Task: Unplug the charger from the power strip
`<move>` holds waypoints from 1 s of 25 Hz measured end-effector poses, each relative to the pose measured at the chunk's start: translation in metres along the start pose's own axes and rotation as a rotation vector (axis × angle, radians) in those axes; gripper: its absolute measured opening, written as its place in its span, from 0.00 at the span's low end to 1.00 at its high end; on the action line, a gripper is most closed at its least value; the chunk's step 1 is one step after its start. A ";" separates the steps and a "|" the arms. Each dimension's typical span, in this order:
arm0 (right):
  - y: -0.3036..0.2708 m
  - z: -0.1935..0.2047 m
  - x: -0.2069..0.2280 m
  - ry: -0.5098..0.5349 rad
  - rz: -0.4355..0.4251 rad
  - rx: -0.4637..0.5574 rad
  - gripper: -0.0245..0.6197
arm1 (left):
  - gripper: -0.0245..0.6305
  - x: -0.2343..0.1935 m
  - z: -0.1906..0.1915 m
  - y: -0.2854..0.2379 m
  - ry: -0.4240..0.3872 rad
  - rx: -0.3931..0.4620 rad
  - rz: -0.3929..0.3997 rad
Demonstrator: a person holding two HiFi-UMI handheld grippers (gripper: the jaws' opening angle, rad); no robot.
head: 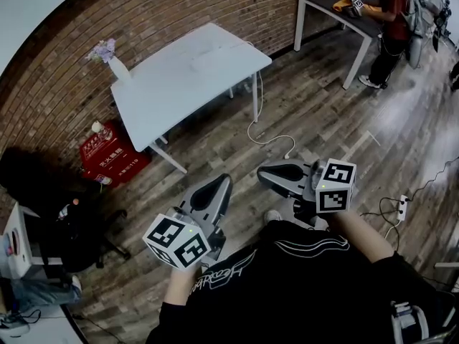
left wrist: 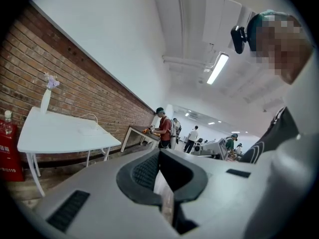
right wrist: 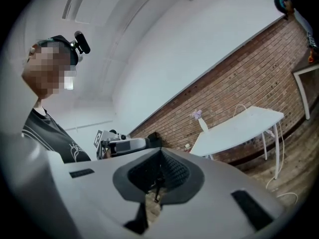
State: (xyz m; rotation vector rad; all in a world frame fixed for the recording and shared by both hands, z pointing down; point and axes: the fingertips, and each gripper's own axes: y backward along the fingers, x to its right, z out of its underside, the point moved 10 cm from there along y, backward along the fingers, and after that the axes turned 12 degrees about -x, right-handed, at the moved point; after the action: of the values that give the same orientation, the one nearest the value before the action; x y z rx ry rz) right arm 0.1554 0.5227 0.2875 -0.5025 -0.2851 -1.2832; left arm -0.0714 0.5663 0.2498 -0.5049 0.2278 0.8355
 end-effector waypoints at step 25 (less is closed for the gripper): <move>0.045 -0.073 0.217 -0.062 0.000 0.034 0.03 | 0.04 -0.092 -0.086 -0.199 0.069 -0.081 -0.049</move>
State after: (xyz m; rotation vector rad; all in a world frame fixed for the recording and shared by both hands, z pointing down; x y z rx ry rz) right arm 0.2514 0.3126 0.3183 -0.5141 -0.3583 -1.2619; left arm 0.0184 0.3509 0.2788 -0.6136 0.2452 0.7826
